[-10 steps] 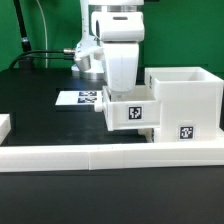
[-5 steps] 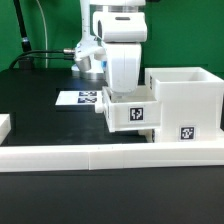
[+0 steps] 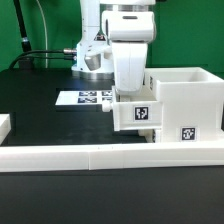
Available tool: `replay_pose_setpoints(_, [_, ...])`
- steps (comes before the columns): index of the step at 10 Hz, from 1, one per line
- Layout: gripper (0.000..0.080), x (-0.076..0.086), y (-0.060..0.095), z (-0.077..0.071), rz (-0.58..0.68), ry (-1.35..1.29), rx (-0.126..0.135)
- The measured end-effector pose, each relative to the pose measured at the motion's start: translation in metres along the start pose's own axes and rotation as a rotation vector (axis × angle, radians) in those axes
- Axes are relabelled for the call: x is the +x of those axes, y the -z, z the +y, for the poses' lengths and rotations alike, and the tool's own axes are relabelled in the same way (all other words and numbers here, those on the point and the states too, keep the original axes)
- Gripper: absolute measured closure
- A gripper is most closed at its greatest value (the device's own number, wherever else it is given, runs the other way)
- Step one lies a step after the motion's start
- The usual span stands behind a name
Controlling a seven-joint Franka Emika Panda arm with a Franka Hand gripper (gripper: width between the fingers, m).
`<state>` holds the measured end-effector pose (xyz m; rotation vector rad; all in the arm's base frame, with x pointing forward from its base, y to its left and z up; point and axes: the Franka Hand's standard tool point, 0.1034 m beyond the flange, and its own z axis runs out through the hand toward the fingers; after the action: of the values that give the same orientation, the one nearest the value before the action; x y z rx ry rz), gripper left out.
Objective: Assemble drawer
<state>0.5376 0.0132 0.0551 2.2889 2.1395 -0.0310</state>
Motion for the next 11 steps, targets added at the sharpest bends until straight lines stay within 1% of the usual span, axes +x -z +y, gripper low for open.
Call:
replay_pose_setpoints(5, [0.0755, 0.000, 0.001, 0.000, 0.001, 0.014, -0.003])
replay_pose_setpoints(6, [0.0607, -0.001, 0.004, 0.000, -0.005, 0.039, 0.005])
replay_pose_setpoints(8, [0.0327, -0.006, 0.017, -0.001, -0.021, 0.049, 0.024])
replay_pose_setpoints(9, [0.0327, -0.010, 0.026, -0.001, -0.029, 0.047, 0.028])
replay_pose_setpoints(10, [0.0191, -0.015, 0.033, 0.000, -0.036, 0.045, 0.031])
replay_pose_setpoints(11, [0.0162, -0.023, 0.039, 0.000, -0.043, 0.045, 0.035])
